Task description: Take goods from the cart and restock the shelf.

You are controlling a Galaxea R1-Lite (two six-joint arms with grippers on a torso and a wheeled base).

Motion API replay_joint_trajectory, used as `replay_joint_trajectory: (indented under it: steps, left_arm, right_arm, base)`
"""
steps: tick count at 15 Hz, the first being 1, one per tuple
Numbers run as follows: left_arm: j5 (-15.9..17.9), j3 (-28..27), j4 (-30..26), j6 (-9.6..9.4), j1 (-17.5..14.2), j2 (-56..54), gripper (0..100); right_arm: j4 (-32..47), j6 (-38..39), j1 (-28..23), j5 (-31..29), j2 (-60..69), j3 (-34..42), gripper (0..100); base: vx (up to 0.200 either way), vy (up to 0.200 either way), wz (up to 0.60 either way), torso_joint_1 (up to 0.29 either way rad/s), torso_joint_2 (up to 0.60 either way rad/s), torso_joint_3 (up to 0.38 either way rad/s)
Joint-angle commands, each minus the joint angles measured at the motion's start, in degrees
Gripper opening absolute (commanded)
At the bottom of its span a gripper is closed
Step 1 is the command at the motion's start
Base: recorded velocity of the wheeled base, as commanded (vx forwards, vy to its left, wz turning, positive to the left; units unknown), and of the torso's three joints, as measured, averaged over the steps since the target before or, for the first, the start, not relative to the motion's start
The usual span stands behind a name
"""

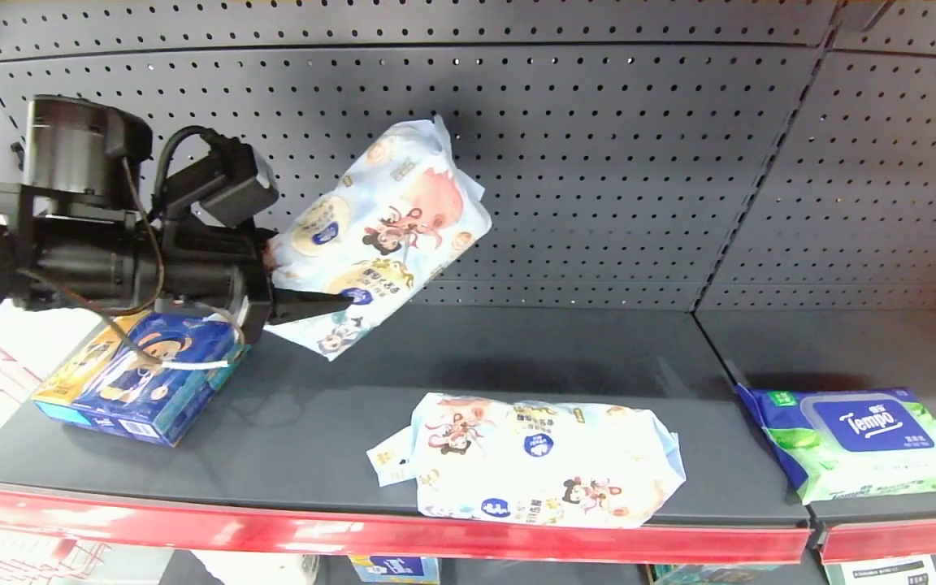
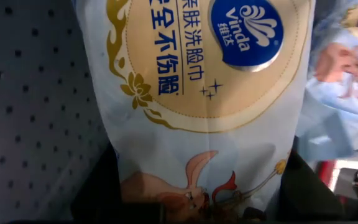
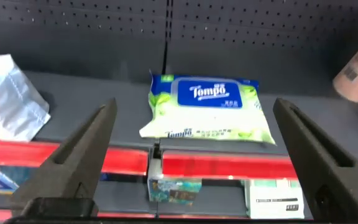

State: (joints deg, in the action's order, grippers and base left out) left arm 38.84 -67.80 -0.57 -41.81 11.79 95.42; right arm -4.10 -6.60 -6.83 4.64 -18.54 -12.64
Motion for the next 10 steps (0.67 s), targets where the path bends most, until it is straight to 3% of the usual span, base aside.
replay_joint_trajectory:
  steps: [1, 6, 7, 8, 10]
  left_arm:
    - [2.4, -7.3, 0.0, -3.89, 1.5, 10.3, 0]
    - [2.8, -10.8, -0.2, -10.31, 7.4, 16.8, 0]
    - [2.9, -12.9, -0.2, -13.12, 8.1, 19.3, 0]
    - [3.0, -14.2, -0.3, -14.44, 8.5, 21.0, 0]
    - [3.0, -14.4, -0.6, -14.88, 9.8, 21.9, 0]
  right_arm:
    - [2.1, -0.1, 0.0, 0.0, 3.2, -0.1, 100]
    - [2.8, -0.1, 0.2, 0.1, 3.7, 0.4, 100]
    - [2.8, -0.1, 0.2, 0.1, 3.8, 0.4, 100]
    - [2.8, 0.0, 0.3, 0.1, 3.9, 0.3, 100]
    - [2.8, 0.0, 0.2, 0.0, 4.3, 0.4, 100]
  base:
    - [0.000, 0.000, 0.00, 0.000, 0.00, 0.000]
    - [0.000, 0.000, 0.00, 0.000, 0.00, 0.000]
    - [0.000, 0.000, 0.00, 0.000, 0.00, 0.000]
    - [0.000, 0.000, 0.00, 0.000, 0.00, 0.000]
    - [0.000, 0.000, 0.00, 0.000, 0.00, 0.000]
